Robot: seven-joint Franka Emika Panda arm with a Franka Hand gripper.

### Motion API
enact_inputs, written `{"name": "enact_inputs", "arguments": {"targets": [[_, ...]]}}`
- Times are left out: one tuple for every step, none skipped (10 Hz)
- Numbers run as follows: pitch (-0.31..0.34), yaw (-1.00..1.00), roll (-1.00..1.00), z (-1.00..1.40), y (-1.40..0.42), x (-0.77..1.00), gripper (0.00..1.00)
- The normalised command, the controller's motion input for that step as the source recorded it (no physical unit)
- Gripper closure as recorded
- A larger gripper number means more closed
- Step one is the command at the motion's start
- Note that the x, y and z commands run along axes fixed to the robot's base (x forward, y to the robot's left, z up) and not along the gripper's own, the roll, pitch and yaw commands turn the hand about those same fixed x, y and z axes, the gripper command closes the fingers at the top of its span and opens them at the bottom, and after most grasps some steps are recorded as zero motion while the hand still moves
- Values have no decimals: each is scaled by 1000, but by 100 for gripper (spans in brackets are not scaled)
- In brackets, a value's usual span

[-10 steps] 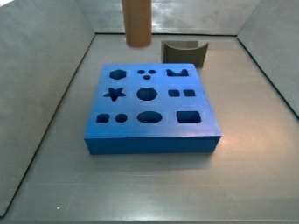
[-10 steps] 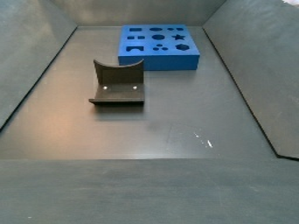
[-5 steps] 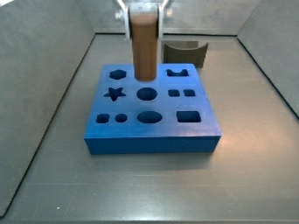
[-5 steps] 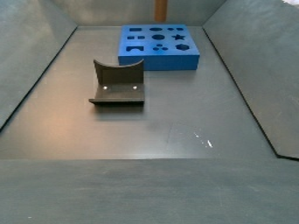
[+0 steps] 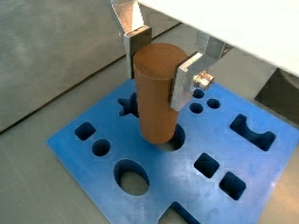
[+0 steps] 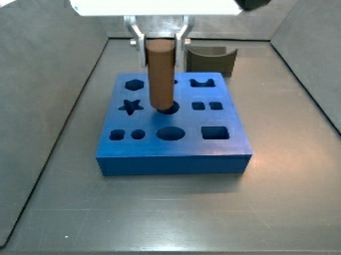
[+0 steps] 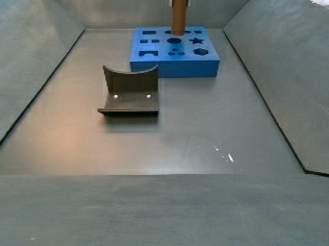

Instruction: Insert the round object.

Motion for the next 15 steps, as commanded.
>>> {"name": "enact_inputs", "arguments": {"targets": [[0, 0, 0, -269, 57, 20, 100], [1, -14, 0, -197, 74, 80, 100], [27, -9, 0, -134, 80, 117, 100], [27, -9, 0, -174, 63, 183, 100], [50, -43, 0, -177, 57, 280, 100], [51, -43, 0, -186, 54, 286, 100], [49, -40, 0, -203, 51, 277, 100], [40, -34, 0, -200, 49, 254, 100], [20, -26, 0, -200, 51, 163, 100], [0, -14, 0, -177, 63, 49, 100], [0, -23, 0, -223, 40, 0, 100], [-66, -37, -1, -331, 17, 0, 100], [-113, -51, 0, -374, 0, 0, 100], [-159, -54, 29, -371, 0, -37, 100], [-84, -63, 170, -340, 0, -26, 100]]}}
